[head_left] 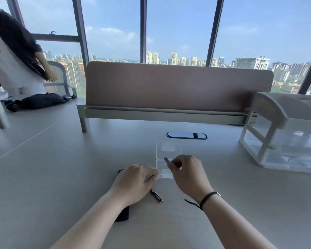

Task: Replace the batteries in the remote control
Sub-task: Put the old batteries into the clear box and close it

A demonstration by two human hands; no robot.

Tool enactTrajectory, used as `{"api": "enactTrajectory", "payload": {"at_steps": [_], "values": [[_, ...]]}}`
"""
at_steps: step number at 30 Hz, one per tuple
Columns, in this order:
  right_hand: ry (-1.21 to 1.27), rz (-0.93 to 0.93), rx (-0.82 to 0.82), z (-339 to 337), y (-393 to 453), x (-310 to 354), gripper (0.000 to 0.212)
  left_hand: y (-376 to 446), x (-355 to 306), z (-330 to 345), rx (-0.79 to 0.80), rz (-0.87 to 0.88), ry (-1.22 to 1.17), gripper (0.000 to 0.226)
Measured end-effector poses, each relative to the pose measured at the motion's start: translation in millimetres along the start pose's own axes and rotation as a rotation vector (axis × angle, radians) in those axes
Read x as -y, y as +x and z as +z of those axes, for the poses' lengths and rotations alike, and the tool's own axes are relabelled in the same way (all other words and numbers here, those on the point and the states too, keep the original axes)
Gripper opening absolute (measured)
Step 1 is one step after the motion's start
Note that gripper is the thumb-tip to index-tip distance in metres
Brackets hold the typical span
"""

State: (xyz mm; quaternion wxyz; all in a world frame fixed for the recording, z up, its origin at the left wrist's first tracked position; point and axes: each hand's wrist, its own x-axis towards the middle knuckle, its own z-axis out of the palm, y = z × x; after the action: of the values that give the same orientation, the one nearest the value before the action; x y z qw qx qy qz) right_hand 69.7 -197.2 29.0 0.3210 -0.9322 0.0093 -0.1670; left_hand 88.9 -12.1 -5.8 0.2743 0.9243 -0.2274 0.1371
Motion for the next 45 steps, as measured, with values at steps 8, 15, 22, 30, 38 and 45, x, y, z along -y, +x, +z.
{"api": "enactTrajectory", "payload": {"at_steps": [8,15,22,30,38,45], "values": [[-0.246,0.094,0.112,31,29,23,0.01,-3,-10,-9,0.05,0.063,0.065,0.029],[-0.007,0.097,0.083,18,23,9,0.017,-4,-8,-8,0.042,0.036,0.053,0.03],[-0.118,-0.087,0.269,12,-49,10,0.022,-4,-12,-9,0.047,0.045,0.055,0.028],[-0.197,-0.119,0.25,20,-46,7,0.026,-5,-8,-4,0.025,0.033,0.076,0.028],[0.127,0.075,0.018,-10,-6,-4,0.009,-5,-7,-2,0.01,0.034,0.082,0.03],[-0.206,0.127,0.109,23,29,9,0.019,-4,-6,-1,0.009,0.073,0.113,0.035]]}}
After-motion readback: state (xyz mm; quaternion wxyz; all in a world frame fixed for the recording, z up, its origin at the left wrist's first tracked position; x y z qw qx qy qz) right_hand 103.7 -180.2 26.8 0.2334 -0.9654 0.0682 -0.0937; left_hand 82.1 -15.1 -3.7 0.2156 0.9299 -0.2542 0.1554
